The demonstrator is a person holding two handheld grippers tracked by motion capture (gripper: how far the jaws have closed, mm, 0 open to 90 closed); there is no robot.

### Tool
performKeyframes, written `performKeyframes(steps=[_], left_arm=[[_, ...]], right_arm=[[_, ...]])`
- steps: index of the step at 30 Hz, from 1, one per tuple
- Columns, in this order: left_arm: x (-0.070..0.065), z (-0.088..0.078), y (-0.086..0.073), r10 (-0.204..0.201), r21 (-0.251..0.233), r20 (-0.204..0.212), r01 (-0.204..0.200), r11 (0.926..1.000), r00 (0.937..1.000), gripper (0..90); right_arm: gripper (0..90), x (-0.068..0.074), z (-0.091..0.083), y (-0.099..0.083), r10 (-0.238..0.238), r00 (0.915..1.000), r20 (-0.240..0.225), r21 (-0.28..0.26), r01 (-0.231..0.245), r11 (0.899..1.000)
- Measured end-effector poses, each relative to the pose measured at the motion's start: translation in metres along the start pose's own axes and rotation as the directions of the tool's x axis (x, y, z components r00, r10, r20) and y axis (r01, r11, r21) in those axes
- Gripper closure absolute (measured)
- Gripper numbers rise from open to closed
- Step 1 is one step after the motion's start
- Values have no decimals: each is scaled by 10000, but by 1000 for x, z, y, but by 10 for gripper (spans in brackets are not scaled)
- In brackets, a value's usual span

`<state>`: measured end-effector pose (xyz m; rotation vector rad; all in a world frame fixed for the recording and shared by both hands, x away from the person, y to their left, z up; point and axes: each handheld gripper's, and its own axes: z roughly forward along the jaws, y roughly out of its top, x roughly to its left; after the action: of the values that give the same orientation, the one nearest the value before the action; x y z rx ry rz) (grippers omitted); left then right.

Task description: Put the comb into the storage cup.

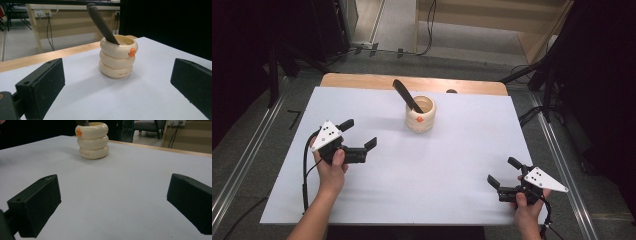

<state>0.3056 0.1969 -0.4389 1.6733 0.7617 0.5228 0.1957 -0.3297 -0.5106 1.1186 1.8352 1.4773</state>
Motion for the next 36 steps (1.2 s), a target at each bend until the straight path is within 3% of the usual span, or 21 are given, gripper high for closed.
performKeyframes(steps=[12,36], left_arm=[[-2,-26,-13,78,-132,-87,-79,9999,9999,0],[12,-89,-48,-161,-20,-1098,159,9999,9938,0]], right_arm=[[0,0,0,0,-21,10000,10,14,21,10000],[0,1,1,0,-1,9999,105,72,1,10000]])
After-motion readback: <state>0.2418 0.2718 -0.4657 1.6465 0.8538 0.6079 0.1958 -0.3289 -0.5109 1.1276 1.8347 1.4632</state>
